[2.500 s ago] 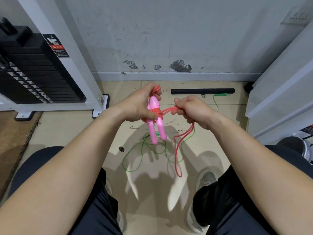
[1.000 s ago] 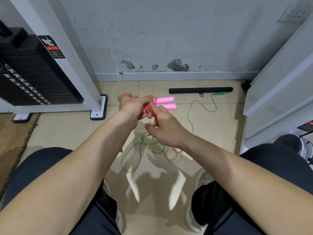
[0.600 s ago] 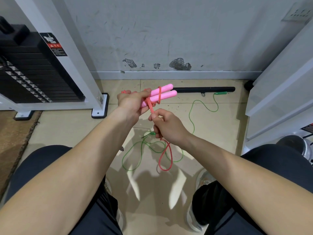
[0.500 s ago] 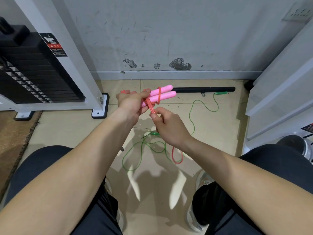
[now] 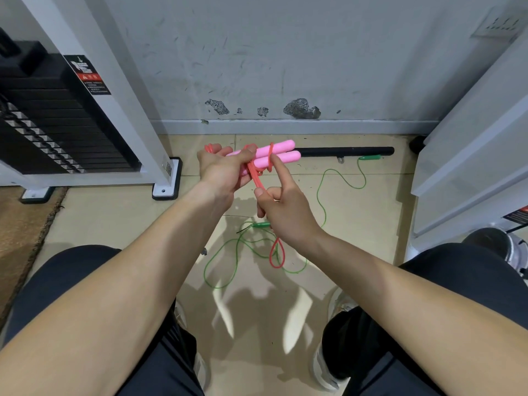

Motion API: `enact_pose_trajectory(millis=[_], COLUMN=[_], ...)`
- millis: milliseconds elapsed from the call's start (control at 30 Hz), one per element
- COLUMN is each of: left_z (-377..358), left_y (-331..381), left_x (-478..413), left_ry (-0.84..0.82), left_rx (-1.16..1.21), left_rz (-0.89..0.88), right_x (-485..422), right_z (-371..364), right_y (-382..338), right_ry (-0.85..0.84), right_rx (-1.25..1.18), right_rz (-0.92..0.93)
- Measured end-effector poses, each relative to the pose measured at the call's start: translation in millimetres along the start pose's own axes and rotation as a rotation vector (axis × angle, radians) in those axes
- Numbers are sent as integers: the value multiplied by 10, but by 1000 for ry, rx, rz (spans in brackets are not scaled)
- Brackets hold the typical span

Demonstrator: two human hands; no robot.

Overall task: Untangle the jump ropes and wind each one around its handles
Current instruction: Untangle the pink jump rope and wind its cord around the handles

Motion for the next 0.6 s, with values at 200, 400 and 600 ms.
enact_pose_trajectory(millis=[200,400,600], left_z=[-42,-6,41], left_y=[-1,-62,-57], left_x=[70,25,-97], left_ry=[-30,-16,-8], left_rx=[-80,-104,37], left_rz=[-61,-32,54], right_x=[-28,-64,25], right_z=[-27,19,-27], right_y=[27,20,-36], right_ry=[-112,-143,-112], right_rx=[-257,-266,80], right_rz=[-64,-60,104])
Point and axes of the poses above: each hand's wrist, its own x-axis away from the middle knuckle, its own z-axis out of the back of the hand, y = z × x, the point moved 4 cm from there along -x, towards the middle knuckle, and after that the axes turned 9 degrees about z, right-handed, at the moved point
